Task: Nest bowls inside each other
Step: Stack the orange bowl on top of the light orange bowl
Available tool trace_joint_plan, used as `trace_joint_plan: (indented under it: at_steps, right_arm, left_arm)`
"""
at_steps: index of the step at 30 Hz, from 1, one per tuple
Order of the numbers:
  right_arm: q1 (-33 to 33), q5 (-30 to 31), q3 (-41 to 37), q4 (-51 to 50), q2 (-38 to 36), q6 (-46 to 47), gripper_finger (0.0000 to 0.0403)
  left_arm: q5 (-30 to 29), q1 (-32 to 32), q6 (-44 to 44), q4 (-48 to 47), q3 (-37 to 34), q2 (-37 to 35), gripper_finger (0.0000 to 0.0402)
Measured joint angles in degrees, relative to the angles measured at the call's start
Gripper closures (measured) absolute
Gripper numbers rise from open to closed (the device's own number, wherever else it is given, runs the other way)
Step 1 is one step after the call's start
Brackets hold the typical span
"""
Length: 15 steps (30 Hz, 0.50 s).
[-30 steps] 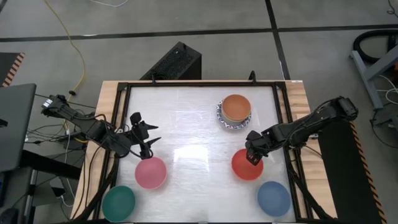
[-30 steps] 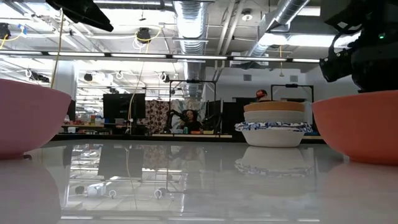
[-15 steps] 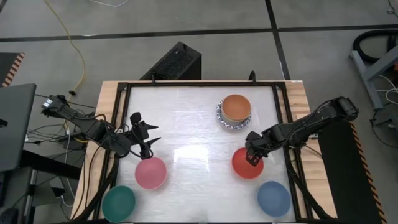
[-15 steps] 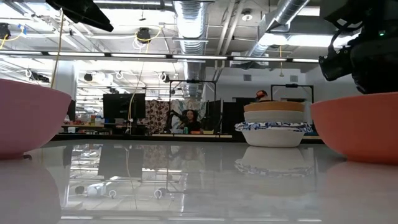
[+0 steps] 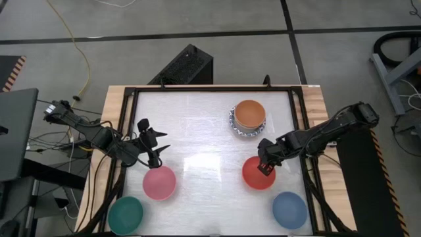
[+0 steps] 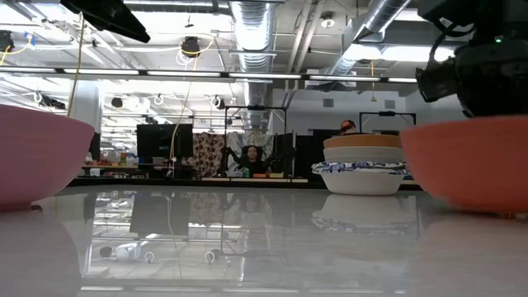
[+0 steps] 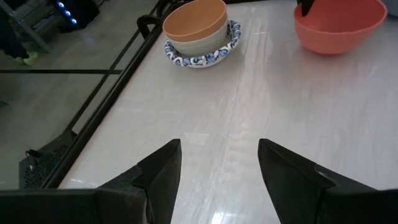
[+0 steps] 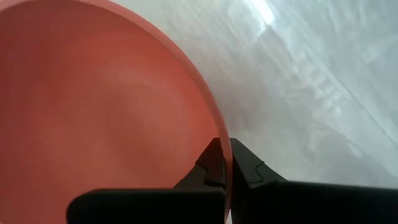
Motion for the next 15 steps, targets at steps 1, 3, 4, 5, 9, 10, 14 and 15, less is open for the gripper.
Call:
trace_joint_plan:
  at_steps: [1,3,4,5,9,10,14,15]
  right_arm:
    - [-0.04,0.00,0.56,-0.02,-0.02,-0.26,0.0394]
    - [-0.46,-0.02,1.59,0.09,-0.04,-1.32,0.0394]
    - [-0.63,-0.02,2.12,0.05,-0.04,-1.74,0.0394]
    - [-0.84,-0.04,2.71,-0.02,-0.04,-2.25,0.0394]
    - [-2.44,-0.02,5.06,0.00,-0.04,-5.00,0.0394]
    - [-2.93,-0.02,5.55,-0.04,-0.04,-5.77,0.0394]
    - [-4.97,-0.04,7.59,-0.43,-0.04,-8.87,0.0394]
    - [-5.52,-0.04,8.08,-0.80,-0.04,-9.56,0.0394]
  left_arm:
    - [-0.04,0.00,0.00,0.00,0.00,0.00,0.0198]
    - [-0.04,0.00,0.00,-0.02,0.00,0.00,0.0198]
    - [-0.04,0.00,0.01,-0.04,0.00,0.00,0.0198]
    - [-0.04,0.00,0.00,-0.04,0.00,0.00,0.0198]
    - [-0.04,0.00,-0.01,-0.27,0.00,0.00,0.0198]
    - [-0.04,0.00,-0.04,-0.45,0.00,0.00,0.0198]
    - [-0.04,0.00,-0.07,-0.63,0.00,0.00,0.0198]
    - [-0.04,0.00,-0.07,-0.63,0.00,0.00,0.0198]
